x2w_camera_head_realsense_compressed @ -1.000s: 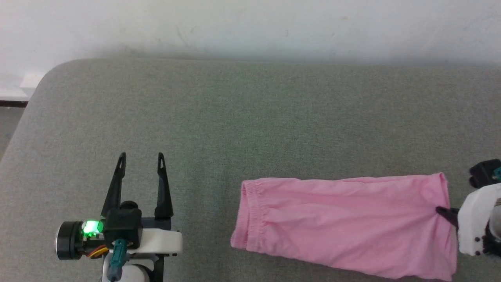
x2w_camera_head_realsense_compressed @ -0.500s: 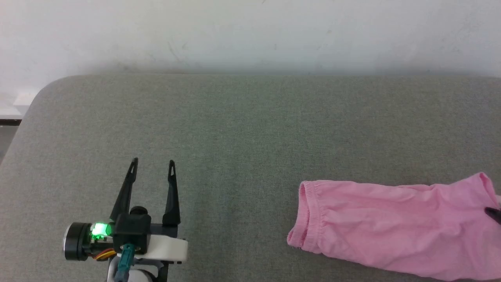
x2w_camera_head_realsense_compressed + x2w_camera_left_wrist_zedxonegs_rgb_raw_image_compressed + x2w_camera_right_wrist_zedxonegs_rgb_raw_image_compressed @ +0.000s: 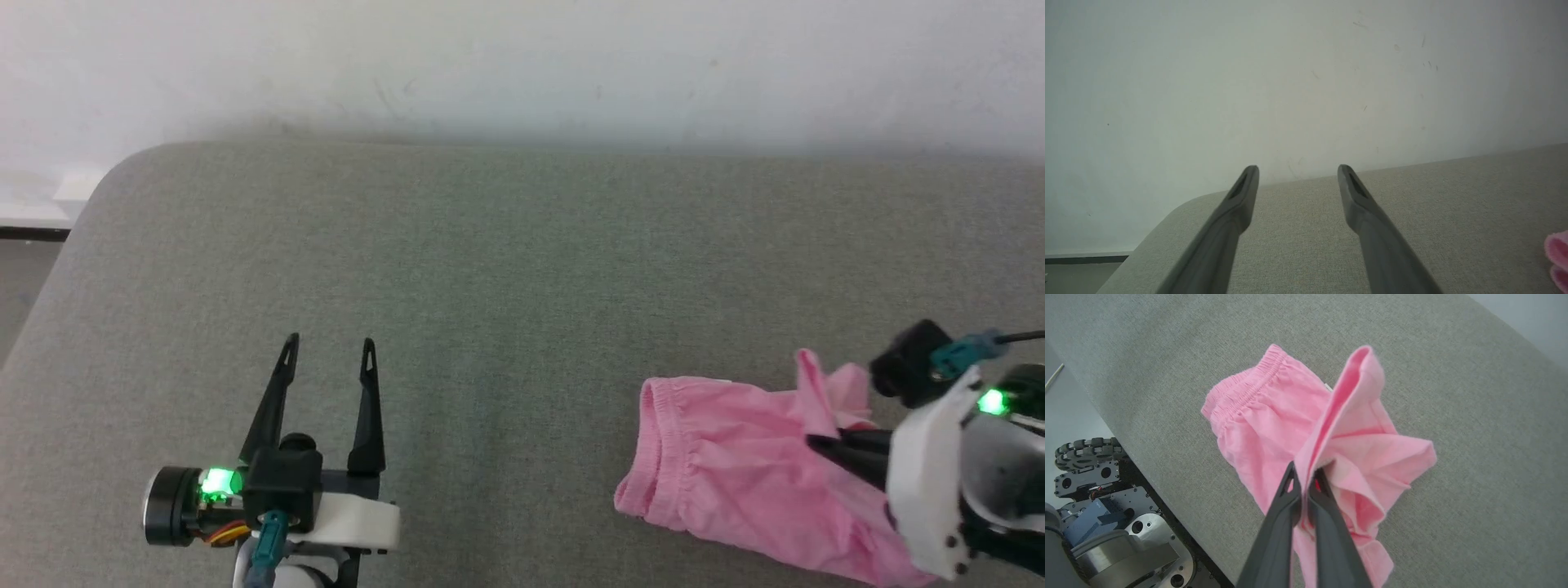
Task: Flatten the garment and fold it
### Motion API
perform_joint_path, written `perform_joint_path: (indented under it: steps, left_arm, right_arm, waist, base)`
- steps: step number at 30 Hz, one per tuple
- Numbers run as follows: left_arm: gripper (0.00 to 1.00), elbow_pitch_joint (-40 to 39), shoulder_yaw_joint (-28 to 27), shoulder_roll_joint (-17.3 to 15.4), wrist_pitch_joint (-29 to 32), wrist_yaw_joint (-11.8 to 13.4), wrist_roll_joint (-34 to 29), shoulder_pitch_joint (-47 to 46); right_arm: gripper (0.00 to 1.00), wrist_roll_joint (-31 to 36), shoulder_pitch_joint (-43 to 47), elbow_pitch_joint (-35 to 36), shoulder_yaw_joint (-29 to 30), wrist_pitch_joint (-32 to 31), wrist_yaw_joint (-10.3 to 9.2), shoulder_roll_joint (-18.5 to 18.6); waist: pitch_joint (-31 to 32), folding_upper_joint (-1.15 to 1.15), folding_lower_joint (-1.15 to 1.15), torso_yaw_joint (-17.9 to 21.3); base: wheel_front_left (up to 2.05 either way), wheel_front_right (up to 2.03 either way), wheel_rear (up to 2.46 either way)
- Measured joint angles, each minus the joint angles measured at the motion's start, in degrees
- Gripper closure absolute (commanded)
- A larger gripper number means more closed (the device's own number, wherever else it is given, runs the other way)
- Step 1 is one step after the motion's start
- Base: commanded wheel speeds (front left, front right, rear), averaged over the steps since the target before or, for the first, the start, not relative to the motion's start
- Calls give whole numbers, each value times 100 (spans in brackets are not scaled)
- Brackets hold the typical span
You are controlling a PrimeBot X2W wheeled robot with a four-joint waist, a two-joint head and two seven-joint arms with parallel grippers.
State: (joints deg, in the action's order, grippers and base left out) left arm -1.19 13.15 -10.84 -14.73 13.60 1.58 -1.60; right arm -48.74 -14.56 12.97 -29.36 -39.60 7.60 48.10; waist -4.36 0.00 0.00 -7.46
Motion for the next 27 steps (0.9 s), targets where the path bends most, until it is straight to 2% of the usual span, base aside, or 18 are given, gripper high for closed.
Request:
perform_joint_path:
  steps: [4,10,16,19,20,21,22,27]
  left_arm:
    - [0,3,10,75,0,-26,-1,-66]
    - [0,7,35,208,0,-78,-16,-271]
    - [0,46,29,276,0,-94,-18,-360]
    - [0,70,16,296,0,-93,-18,-361]
    - [0,85,-2,294,0,-93,-18,-360]
    - [0,98,-19,292,0,-92,-18,-358]
    - [0,112,-32,288,0,-92,-18,-354]
    - [0,180,-85,252,1,-92,-18,-311]
  right_arm:
    - [100,255,-660,-190,-568,-26,0,-378]
    - [100,405,-1445,-1157,-1427,43,0,-940]
    - [100,498,-1844,-2432,-2049,356,0,-1265]
    - [100,424,-1941,-2740,-2329,565,0,-1325]
    - [96,390,-1983,-2777,-2394,662,0,-1336]
    - [64,386,-2036,-2793,-2471,777,0,-1327]
    - [0,376,-2067,-2786,-2497,924,0,-1324]
    - [0,381,-2291,-2371,-2431,1717,0,-1077]
  waist:
    - [-125,0,0,-95]
    - [-349,0,1,-279]
    - [-567,0,1,-446]
    - [-615,0,1,-495]
    - [-613,0,1,-493]
    - [-606,0,1,-484]
    - [-594,0,1,-471]
    - [-451,0,0,-331]
  base:
    - [0,0,0]
    - [0,0,0]
    - [0,0,0]
    - [0,0,0]
    - [0,0,0]
    - [0,0,0]
    - [0,0,0]
    - [0,0,0]
